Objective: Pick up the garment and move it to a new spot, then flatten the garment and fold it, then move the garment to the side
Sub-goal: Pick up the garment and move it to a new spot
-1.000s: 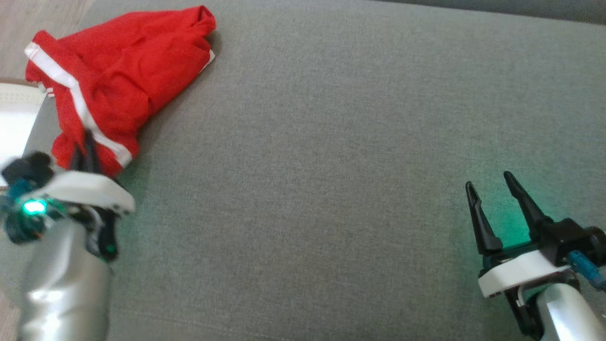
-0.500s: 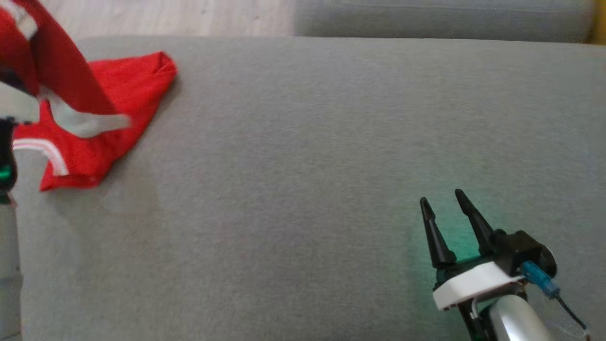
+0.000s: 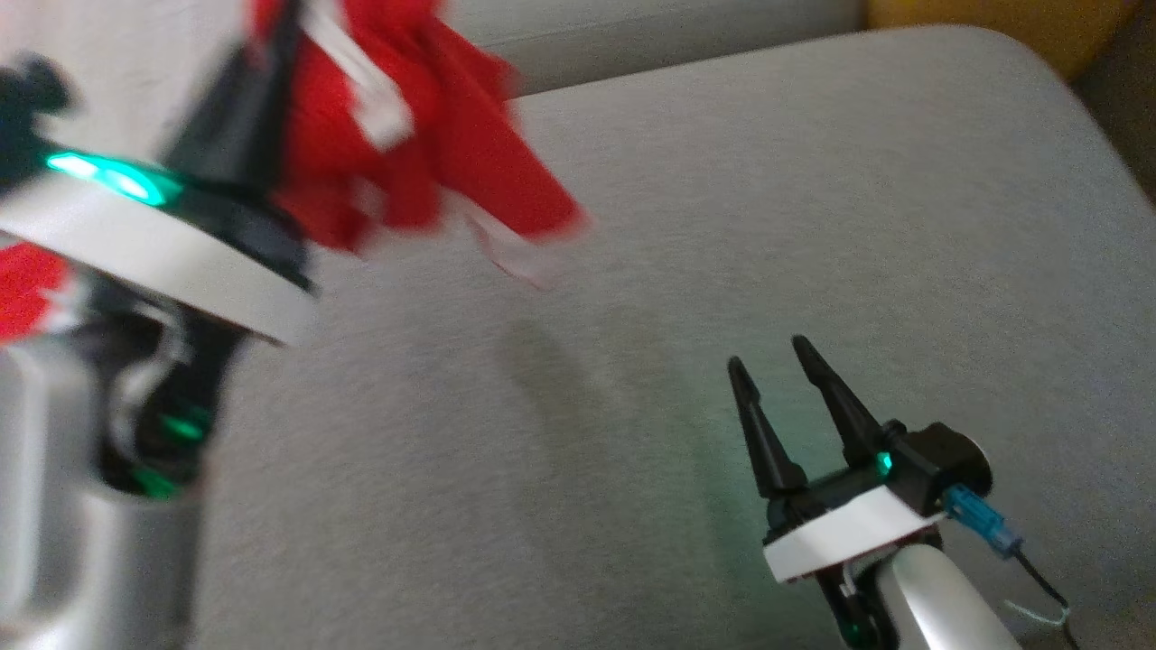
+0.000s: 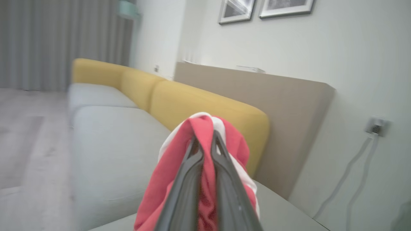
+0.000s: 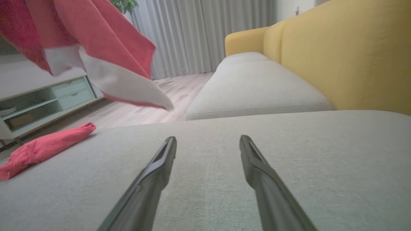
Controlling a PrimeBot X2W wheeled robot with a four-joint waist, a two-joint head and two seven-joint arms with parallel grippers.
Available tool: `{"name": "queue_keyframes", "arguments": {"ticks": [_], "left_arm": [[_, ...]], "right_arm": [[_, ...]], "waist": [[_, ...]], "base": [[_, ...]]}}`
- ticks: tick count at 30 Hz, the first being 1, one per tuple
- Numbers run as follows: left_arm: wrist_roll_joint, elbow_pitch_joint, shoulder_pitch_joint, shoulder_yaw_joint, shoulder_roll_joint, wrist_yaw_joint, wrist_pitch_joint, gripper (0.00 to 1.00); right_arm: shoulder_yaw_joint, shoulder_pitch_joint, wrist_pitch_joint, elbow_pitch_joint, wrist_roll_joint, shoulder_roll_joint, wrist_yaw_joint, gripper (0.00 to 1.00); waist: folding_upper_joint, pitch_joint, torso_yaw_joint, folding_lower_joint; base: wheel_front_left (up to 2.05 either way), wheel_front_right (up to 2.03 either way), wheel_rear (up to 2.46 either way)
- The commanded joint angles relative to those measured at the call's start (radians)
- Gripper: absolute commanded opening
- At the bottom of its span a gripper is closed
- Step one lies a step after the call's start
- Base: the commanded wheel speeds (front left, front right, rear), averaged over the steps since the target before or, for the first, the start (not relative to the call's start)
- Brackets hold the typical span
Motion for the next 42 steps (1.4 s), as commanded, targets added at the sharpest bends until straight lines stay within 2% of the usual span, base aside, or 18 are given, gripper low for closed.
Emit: {"name": "queue_keyframes", "arguments": {"ticks": [1,5,8,11,12,15,20,21,23,24,25,30,34,38,42], "left_arm": [[-0.007,-0.038,-0.019,0.013,0.009,0.007,0.011,0.0],[-0.041,-0.013,0.04,-0.071,-0.061,0.017,0.027,0.0],[-0.077,0.04,0.082,-0.097,-0.106,0.033,0.03,0.0],[-0.06,0.14,0.101,-0.089,-0.099,0.054,0.022,0.0],[-0.052,0.233,0.097,-0.063,-0.095,0.077,0.007,0.0],[-0.035,0.389,0.063,-0.021,-0.085,0.11,-0.025,0.0],[0.012,0.634,-0.033,0.043,-0.072,0.166,-0.136,0.0],[0.023,0.677,-0.051,0.051,-0.068,0.173,-0.162,0.03],[0.059,0.752,-0.081,0.047,-0.052,0.176,-0.212,0.27],[0.072,0.785,-0.092,0.046,-0.048,0.178,-0.234,0.51],[0.082,0.814,-0.099,0.041,-0.046,0.173,-0.253,1.0],[0.127,0.886,-0.103,0.004,-0.031,0.133,-0.321,1.0],[0.188,0.847,-0.052,-0.01,0.0,0.105,-0.496,1.0],[0.261,0.757,0.048,-0.025,0.014,0.123,-0.676,1.0],[0.294,0.655,0.191,-0.036,-0.019,0.155,-0.763,1.0]], "right_arm": [[0.031,-0.047,-0.011,-0.041,0.012,0.01,-0.001,1.0],[0.068,-0.061,-0.011,-0.07,0.056,0.01,-0.001,1.0],[0.075,-0.064,-0.011,-0.09,0.085,0.01,-0.001,1.0],[0.075,-0.064,-0.011,-0.103,0.095,0.01,-0.001,1.0],[0.073,-0.066,-0.011,-0.107,0.097,0.01,-0.001,1.0],[0.069,-0.074,-0.011,-0.109,0.1,0.011,-0.001,1.0],[0.074,-0.092,-0.011,-0.116,0.107,0.011,-0.001,1.0],[0.076,-0.095,-0.011,-0.117,0.108,0.011,-0.001,1.0],[0.078,-0.1,-0.011,-0.116,0.108,0.011,-0.001,1.0],[0.078,-0.101,-0.011,-0.115,0.107,0.011,-0.001,1.0],[0.077,-0.102,-0.011,-0.113,0.106,0.011,-0.001,1.0],[0.069,-0.097,-0.011,-0.106,0.093,0.011,-0.001,1.0],[0.05,-0.088,-0.011,-0.106,0.055,0.011,-0.001,1.0],[-0.004,-0.073,-0.011,-0.114,-0.003,0.011,-0.001,1.0],[-0.071,-0.048,-0.011,-0.125,-0.058,0.011,-0.001,1.0]], "waist": [[0.0,0.004,-0.101,0.0],[0.0,0.017,-0.195,0.0],[0.0,0.031,-0.253,0.0],[0.0,0.051,-0.295,0.0],[0.0,0.065,-0.315,0.0],[0.0,0.084,-0.333,0.0],[0.0,0.112,-0.351,0.0],[0.0,0.116,-0.352,0.0],[0.0,0.12,-0.352,0.0],[0.0,0.121,-0.35,0.0],[0.0,0.121,-0.346,0.0],[0.0,0.111,-0.323,0.0],[0.0,0.086,-0.285,0.0],[0.0,0.058,-0.232,0.0],[0.0,0.024,-0.173,0.0]], "base": [[0.0,0.0,0.0],[0.0,0.0,0.0],[0.0,0.0,0.0],[0.0,0.0,0.0],[0.0,0.0,0.0],[0.0,0.0,0.0],[0.0,0.0,0.0],[0.0,0.0,0.0],[0.0,0.0,0.0],[0.0,0.0,0.0],[0.0,0.0,0.0],[0.0,0.0,0.0],[0.0,0.0,0.0],[0.0,0.0,0.0],[0.0,0.0,0.0]]}}
